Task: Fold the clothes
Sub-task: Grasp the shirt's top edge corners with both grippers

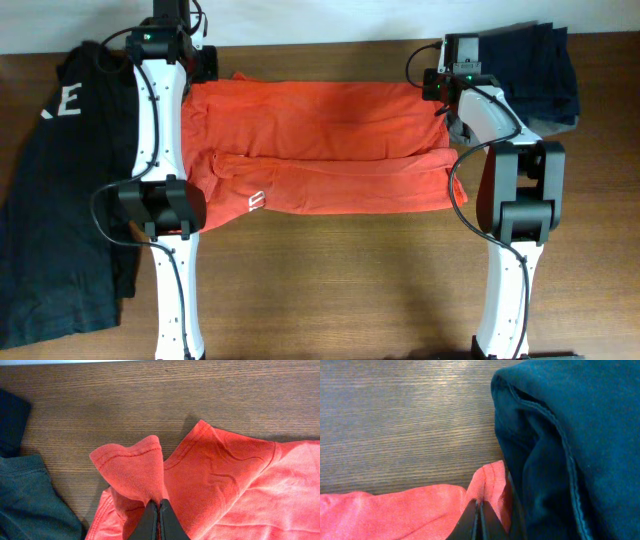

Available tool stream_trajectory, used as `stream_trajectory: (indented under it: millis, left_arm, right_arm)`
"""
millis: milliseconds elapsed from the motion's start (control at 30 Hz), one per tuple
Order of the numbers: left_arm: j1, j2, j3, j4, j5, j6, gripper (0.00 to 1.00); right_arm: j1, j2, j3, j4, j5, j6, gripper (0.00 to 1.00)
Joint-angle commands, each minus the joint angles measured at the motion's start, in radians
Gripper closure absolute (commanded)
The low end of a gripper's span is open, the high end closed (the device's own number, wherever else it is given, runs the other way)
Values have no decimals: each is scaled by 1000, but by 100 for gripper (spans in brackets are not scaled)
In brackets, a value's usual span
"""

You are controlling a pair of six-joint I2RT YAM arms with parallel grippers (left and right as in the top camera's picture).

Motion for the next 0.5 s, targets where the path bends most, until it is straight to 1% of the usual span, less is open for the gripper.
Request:
stream_trajectory:
  millis: [0, 167, 267, 300, 400, 467]
  left_arm:
    - [-2, 5, 23, 3, 10, -3, 100]
    - [-1, 5, 29, 17, 10, -3, 99]
    - [-1, 5, 51, 16, 10, -3, 99]
    - [-1, 3, 76, 7, 10, -3, 99]
    - [-1, 3, 137, -42, 11, -3, 99]
    - [-1, -17, 153, -108, 10, -3, 100]
  right_arm:
    - [-3, 18, 9, -5, -2, 7, 96]
    - [-3, -24, 11, -48, -2, 7, 96]
    - [-3, -55, 45, -111, -3, 6, 96]
    - [-4, -69, 95, -188, -16, 2, 96]
    - [-5, -79, 200, -329, -55, -27, 96]
    - [-5, -80, 325, -490, -55, -27, 96]
